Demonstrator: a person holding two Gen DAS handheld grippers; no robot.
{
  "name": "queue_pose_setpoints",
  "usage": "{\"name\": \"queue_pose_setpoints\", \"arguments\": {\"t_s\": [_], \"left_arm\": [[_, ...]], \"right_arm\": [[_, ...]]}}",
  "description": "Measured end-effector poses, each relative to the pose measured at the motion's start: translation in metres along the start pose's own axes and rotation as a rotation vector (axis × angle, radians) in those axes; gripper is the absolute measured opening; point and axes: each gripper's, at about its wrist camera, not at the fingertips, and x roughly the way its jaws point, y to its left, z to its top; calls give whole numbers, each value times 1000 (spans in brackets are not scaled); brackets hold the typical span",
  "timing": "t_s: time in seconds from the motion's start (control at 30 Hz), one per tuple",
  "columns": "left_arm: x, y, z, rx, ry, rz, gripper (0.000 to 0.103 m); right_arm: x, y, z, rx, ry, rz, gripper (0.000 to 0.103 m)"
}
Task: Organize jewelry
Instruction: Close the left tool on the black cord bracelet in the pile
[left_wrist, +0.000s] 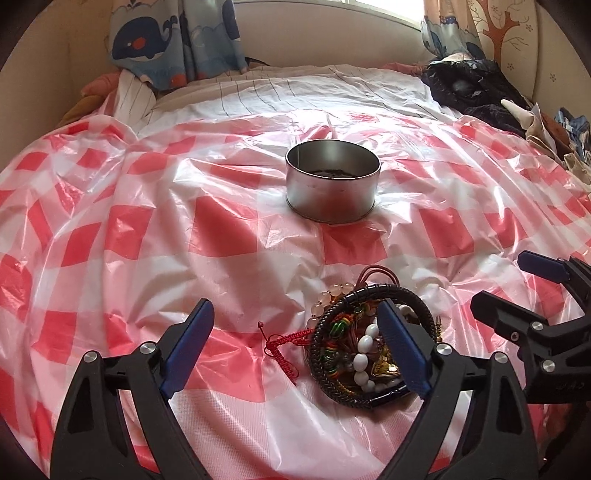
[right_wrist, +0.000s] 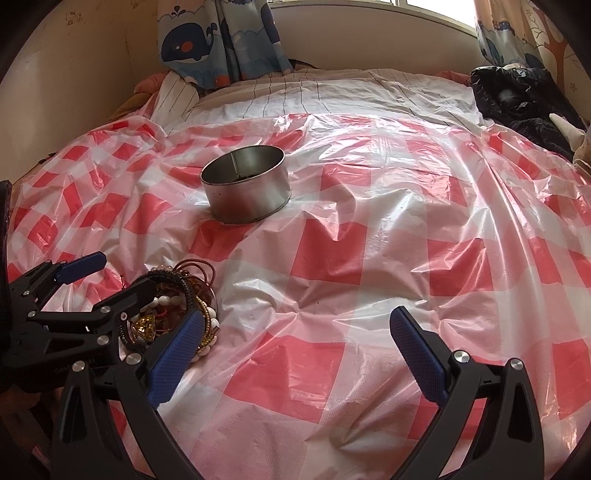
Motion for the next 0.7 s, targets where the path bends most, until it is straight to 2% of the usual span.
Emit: {"name": "queue_pose_setpoints", "arguments": {"t_s": [0.07,0.13,0.2,0.27,0.4,0.63,0.7], "left_arm": [[1,2,0,-4,4,8,84],[1,5,0,-16,4,-7,78],[2,9,-2,-34,16,-54,52],[5,12,-4,-53,48,-112,35],[2,7,-7,-13,68,-133,9],[-14,15,-6,-45,43,-184,7],[-12,17,-6,-53,57,-169,8]], "right_arm": [[0,0,0,2,1,3,97],[0,-1,0,5,1,6,97],[0,-1,0,5,2,7,97],[1,-1,0,6,4,9,97],[2,0,-1,7,7,10,97],[4,0,-1,7,12,15,97],[5,1,-2,4,15,17,97]]}}
